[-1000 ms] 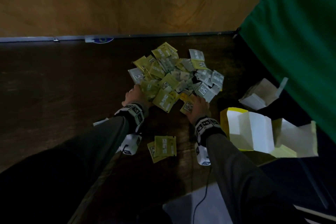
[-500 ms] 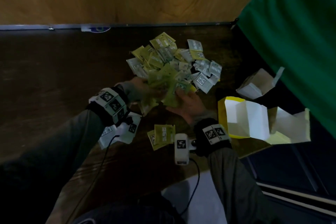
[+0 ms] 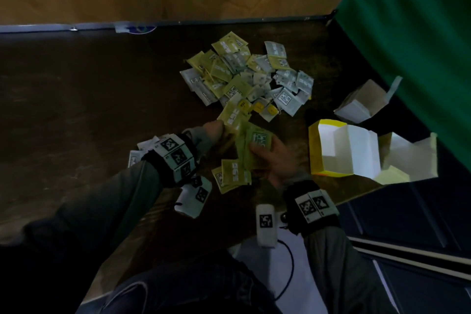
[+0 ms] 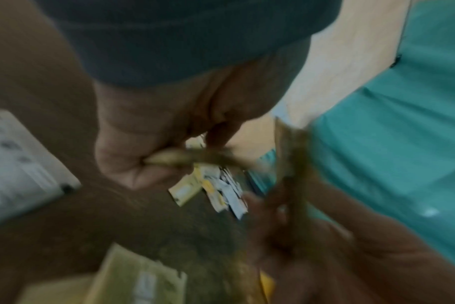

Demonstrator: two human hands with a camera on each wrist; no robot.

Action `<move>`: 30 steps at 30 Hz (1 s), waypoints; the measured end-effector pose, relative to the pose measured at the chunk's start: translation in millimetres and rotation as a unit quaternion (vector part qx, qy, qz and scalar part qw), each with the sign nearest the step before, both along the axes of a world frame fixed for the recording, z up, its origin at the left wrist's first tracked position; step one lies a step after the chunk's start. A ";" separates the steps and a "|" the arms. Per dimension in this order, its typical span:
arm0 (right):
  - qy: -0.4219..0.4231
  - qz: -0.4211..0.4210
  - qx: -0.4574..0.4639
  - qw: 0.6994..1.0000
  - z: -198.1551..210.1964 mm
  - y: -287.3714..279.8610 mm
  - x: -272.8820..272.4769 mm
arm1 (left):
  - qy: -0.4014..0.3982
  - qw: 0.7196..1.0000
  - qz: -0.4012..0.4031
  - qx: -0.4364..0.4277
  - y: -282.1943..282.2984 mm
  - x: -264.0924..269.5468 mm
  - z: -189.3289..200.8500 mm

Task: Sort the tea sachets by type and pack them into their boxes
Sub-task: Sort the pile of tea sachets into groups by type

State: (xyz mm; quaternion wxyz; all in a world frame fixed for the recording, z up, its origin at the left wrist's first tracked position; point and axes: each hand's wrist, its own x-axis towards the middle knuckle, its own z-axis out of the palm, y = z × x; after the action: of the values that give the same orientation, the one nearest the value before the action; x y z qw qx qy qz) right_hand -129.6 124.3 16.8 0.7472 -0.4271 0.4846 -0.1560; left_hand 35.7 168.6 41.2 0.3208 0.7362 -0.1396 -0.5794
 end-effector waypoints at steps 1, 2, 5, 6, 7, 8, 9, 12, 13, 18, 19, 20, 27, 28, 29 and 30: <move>0.010 0.021 0.009 1.000 -0.5 5.4 1.4 | 0.008 1.000 -0.025 0.000 0.6 -7.0 -3.2; 0.028 0.036 0.016 0.999 -0.7 10.4 2.9 | 0.002 0.999 -0.047 -0.006 1.3 -10.9 -6.8; 0.064 0.015 0.040 0.997 -7.7 19.7 2.7 | -0.024 0.994 -0.101 -0.016 3.0 -17.7 -8.4; 0.058 -0.010 0.063 0.996 -11.3 21.8 1.4 | -0.017 0.993 -0.117 -0.027 3.4 -17.9 -8.5; 0.049 -0.034 0.086 0.995 -14.0 24.1 -0.5 | -0.016 0.989 -0.138 -0.040 5.1 -16.7 -9.5; 0.042 -0.049 0.101 0.993 -16.8 25.8 -3.9 | -0.020 0.985 -0.162 -0.055 8.8 -14.1 -9.4; 0.047 -0.049 0.109 0.992 -17.7 26.9 -5.3 | -0.033 0.978 -0.196 -0.068 14.8 -8.4 -9.6; 0.135 -0.027 0.078 0.987 -15.9 30.8 -10.1 | -0.256 0.867 -0.426 -0.032 39.4 18.0 -21.2; 0.169 -0.017 0.050 0.984 -18.8 31.8 -11.7 | -0.330 0.800 -0.501 0.004 51.5 26.7 -24.7; 0.254 0.057 -0.085 0.962 -33.8 33.4 -11.1 | -0.417 0.618 -0.649 0.152 100.0 51.6 -53.5; 0.263 0.083 -0.091 0.957 -35.2 35.0 -6.3 | -0.433 0.625 -0.635 0.132 105.2 52.4 -60.7; 0.288 0.120 -0.115 0.943 -37.3 37.3 -0.2 | -0.441 0.649 -0.612 0.100 108.3 54.8 -67.1; 0.441 0.329 -0.321 0.771 -40.1 74.2 23.8 | -0.376 0.665 -0.632 0.131 84.1 78.3 -70.9; 0.446 0.359 -0.322 0.754 -40.3 77.4 27.4 | -0.366 0.680 -0.621 0.133 81.1 80.5 -66.0; 0.454 0.381 -0.319 0.739 -40.0 79.6 30.8 | -0.365 0.700 -0.601 0.129 78.5 84.3 -63.3; 0.463 0.391 -0.313 0.731 -40.1 80.5 34.4 | -0.366 0.719 -0.577 0.124 76.9 88.5 -62.3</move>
State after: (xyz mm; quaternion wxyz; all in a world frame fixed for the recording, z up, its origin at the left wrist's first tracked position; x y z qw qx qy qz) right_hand -95.1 204.8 -23.3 0.2494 -0.8076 0.4852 0.2242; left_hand 124.2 245.5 -21.1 -0.2458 0.7009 -0.5713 -0.3494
